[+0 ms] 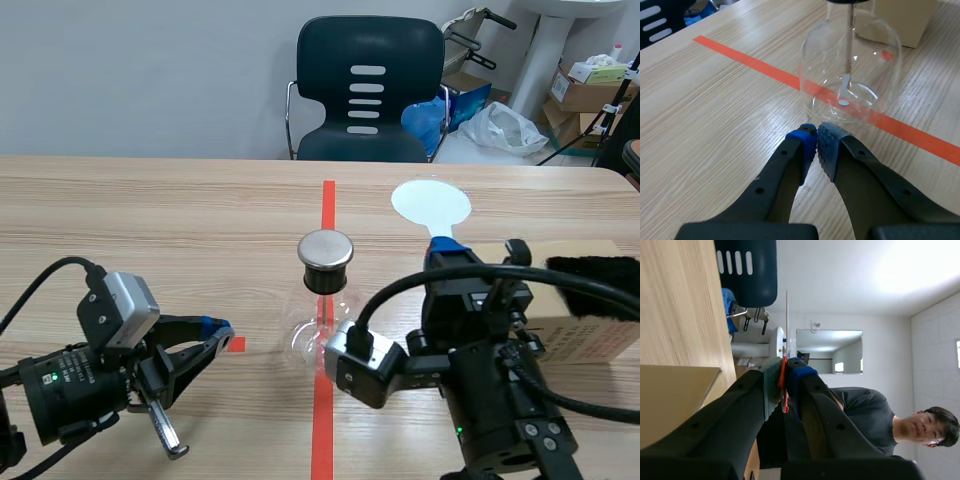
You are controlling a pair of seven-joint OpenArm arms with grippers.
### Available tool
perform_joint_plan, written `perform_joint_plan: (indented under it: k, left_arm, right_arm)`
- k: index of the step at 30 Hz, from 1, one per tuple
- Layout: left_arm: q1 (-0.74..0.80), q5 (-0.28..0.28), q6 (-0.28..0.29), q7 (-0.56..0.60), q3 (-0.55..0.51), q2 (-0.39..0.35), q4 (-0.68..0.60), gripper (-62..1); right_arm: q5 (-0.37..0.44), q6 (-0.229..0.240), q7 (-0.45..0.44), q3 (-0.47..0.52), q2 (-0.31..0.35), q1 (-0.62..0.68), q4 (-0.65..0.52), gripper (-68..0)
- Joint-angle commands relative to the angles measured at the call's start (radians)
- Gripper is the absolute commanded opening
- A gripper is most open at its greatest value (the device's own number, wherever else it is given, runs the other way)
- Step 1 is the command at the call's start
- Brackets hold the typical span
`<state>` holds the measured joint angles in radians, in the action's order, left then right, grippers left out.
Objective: Do the electroscope experiment
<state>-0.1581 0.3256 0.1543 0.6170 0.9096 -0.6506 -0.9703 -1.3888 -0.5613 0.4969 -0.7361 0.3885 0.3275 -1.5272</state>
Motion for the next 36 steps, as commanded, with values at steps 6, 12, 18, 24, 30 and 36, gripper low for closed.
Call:
perform_joint_plan:
  k: [6,12,18,24,30,36]
  left_arm:
    - [-0.049,-0.038,0.026,0.013,-0.001,0.067,0.06,-55.4]
    - [-0.078,-0.052,0.063,0.013,-0.001,0.108,0.103,-55.4]
    - [-0.08,-0.085,0.077,0.01,-0.001,0.129,0.108,-55.4]
    - [-0.08,-0.084,0.077,0.011,-0.001,0.129,0.108,-55.4]
    - [-0.08,-0.084,0.076,0.011,-0.001,0.129,0.108,-55.4]
    - [-0.08,-0.084,0.074,0.012,-0.001,0.129,0.108,-55.4]
  right_arm:
    - [-0.025,-0.027,0.035,-0.031,-0.001,-0.009,0.014,-66.5]
    - [-0.037,-0.034,0.037,-0.032,-0.009,-0.008,0.014,-66.5]
    - [-0.037,-0.033,0.038,-0.032,-0.012,-0.009,0.014,-66.5]
    - [-0.037,-0.033,0.04,-0.032,-0.012,-0.009,0.014,-66.5]
    - [-0.04,-0.032,0.043,-0.032,-0.009,-0.006,0.014,-66.5]
    - [-0.044,-0.032,0.043,-0.032,-0.01,-0.006,0.014,-66.5]
